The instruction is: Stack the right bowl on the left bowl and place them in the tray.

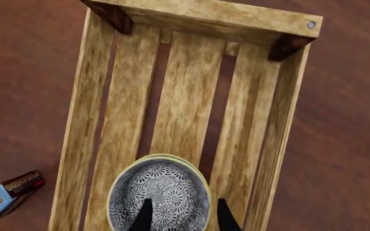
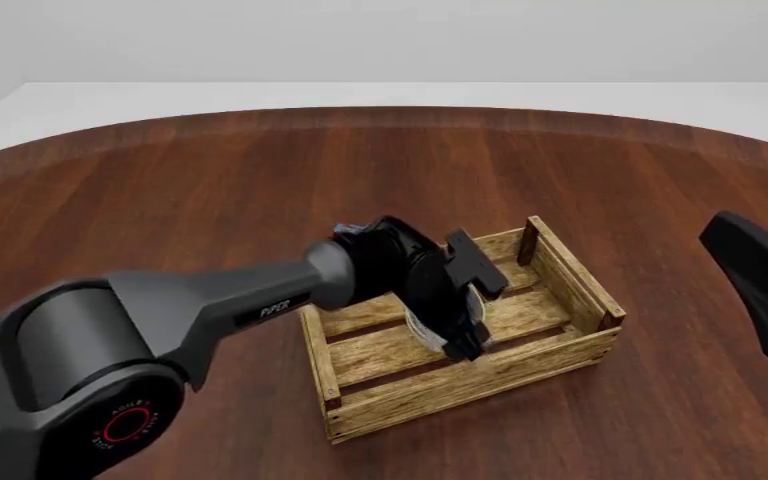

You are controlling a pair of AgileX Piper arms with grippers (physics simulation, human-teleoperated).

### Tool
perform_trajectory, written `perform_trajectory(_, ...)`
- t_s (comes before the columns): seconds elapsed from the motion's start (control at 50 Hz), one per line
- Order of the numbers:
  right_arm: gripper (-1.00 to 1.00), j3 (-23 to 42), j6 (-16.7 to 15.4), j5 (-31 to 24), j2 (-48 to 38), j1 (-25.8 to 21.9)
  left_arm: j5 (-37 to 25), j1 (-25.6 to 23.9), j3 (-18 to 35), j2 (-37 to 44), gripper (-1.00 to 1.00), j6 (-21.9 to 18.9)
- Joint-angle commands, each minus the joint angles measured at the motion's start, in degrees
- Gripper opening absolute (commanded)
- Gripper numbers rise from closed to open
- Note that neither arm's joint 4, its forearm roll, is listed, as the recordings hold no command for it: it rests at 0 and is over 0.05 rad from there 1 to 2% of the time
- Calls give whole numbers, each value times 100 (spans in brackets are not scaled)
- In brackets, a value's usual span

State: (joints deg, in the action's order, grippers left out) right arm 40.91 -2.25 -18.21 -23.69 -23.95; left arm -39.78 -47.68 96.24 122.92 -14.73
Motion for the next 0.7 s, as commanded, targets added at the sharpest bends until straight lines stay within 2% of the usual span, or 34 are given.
perform_trajectory(0.02, 100, -53, -63, 23, -7, -76, -22, 343, -277, -452, 100, -302)
perform_trajectory(0.24, 100, -35, -52, -11, 27, -84, 14, 497, -452, -830, 100, -463)
perform_trajectory(0.44, 100, -53, -98, -5, 8, -98, 280, 757, -849, -1379, 100, -561)
perform_trajectory(0.6, 100, -92, -150, 37, -29, -69, 530, 993, -1373, -1985, 100, -680)
perform_trajectory(0.7, 100, -136, -196, 100, -74, -33, 810, 1151, -1882, -2466, 100, -760)
